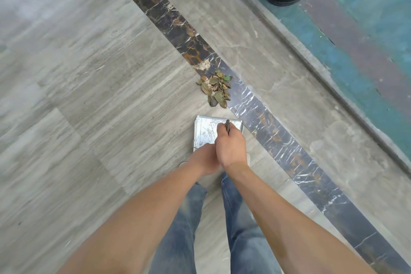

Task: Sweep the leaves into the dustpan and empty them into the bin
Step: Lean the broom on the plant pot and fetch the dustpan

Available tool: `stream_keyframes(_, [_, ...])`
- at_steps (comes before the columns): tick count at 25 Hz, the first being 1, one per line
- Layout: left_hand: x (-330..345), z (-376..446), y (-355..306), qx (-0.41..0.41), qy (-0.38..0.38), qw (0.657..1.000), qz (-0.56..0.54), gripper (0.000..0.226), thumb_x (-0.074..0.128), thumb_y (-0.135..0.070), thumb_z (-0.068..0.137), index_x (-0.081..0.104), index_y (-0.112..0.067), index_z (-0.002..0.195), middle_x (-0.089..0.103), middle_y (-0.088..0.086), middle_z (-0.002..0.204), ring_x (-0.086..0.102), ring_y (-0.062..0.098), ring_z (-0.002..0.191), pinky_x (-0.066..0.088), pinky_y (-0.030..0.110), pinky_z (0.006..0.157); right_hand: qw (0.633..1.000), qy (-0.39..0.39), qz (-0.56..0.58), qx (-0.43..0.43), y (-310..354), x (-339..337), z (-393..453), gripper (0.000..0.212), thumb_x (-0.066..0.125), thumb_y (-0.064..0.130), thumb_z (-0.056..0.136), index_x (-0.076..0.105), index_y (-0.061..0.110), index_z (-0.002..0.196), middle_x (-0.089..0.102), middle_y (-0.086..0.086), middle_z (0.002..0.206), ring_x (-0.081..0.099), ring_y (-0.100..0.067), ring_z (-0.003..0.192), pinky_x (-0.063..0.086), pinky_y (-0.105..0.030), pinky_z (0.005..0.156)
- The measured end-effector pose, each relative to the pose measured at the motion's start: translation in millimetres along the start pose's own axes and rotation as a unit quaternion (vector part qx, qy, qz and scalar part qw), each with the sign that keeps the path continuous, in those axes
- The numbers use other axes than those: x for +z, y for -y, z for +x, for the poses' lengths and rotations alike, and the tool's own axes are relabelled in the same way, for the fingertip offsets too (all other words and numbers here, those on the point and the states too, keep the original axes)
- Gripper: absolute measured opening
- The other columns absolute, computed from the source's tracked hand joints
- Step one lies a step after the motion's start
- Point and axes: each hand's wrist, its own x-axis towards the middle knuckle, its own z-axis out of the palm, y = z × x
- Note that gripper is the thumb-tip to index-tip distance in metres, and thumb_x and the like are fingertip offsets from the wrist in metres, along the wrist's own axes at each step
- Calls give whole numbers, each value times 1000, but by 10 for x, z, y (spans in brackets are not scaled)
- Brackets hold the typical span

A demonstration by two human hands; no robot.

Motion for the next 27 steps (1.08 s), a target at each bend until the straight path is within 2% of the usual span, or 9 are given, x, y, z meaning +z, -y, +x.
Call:
stream_keyframes(3, [-95, 81, -68, -2, 0, 1000, 18, 19, 38, -12, 93, 56, -8, 99, 67, 11, 98, 63, 31, 92, 52, 42, 78, 1000, -7, 10, -9, 38, -78, 116, 31, 41, 23, 96, 39, 18, 65, 51, -2, 69, 46, -25, 71, 40, -41, 71])
stream_keyframes(6, [-113, 114, -95, -4, 3, 1000, 26, 25, 38, -12, 94, 56, -4, 110, 68, 13, 103, 63, 32, 95, 52, 43, 80, 1000, -3, 4, -10, 18, -97, 148, 33, 42, 22, 96, 36, 19, 63, 46, 1, 66, 42, -24, 70, 36, -39, 69])
stream_keyframes(9, [-37, 228, -28, -11, 17, 1000, 22, 26, 38, -13, 94, 55, -5, 112, 67, 13, 103, 64, 31, 96, 52, 45, 82, 1000, 2, 11, 0, -28, -75, 200, 35, 42, 23, 96, 34, 20, 62, 44, 2, 64, 42, -25, 71, 35, -40, 69])
stream_keyframes(11, [-28, 253, 11, -16, 22, 999, 21, 26, 38, -14, 95, 53, -6, 115, 66, 12, 108, 63, 30, 101, 52, 45, 86, 1000, 11, 6, -1, -48, -55, 234, 35, 43, 25, 96, 33, 21, 62, 43, 2, 64, 41, -25, 71, 37, -42, 70])
stream_keyframes(14, [0, 190, 89, -37, 26, 999, -1, 34, 45, -15, 97, 52, -4, 128, 61, 15, 125, 57, 33, 117, 46, 45, 101, 999, 33, -20, -15, -100, 8, 213, 36, 43, 29, 97, 32, 23, 63, 40, 3, 64, 40, -25, 71, 41, -47, 75])
stream_keyframes(16, [15, 155, 128, -40, 14, 999, -3, 35, 48, -15, 96, 54, -3, 129, 60, 16, 128, 56, 33, 119, 44, 44, 103, 999, 32, -34, -23, -112, 37, 181, 36, 41, 30, 97, 32, 24, 63, 40, 2, 64, 39, -24, 71, 42, -48, 75])
stream_keyframes(19, [14, 247, 104, -43, 26, 998, 28, 25, 40, -12, 98, 53, -4, 118, 64, 14, 116, 60, 31, 107, 48, 42, 93, 999, 13, -26, -33, -74, 32, 233, 34, 40, 30, 97, 32, 24, 64, 40, 3, 63, 39, -25, 70, 42, -48, 73])
stream_keyframes(22, [-50, 271, 65, -37, -12, 998, 43, 18, 40, -13, 95, 55, -8, 103, 67, 10, 95, 64, 29, 87, 47, 35, 68, 999, 11, -26, -38, -34, 23, 293, 35, 40, 29, 98, 32, 23, 64, 41, 3, 63, 40, -25, 69, 40, -44, 71])
stream_keyframes(27, [-176, 266, 71, -42, -31, 998, 36, 18, 39, -13, 95, 56, -8, 97, 68, 10, 94, 64, 30, 87, 45, 34, 67, 999, 3, -12, -35, 63, 79, 378, 34, 39, 30, 99, 35, 22, 66, 46, 1, 68, 45, -25, 73, 42, -42, 74])
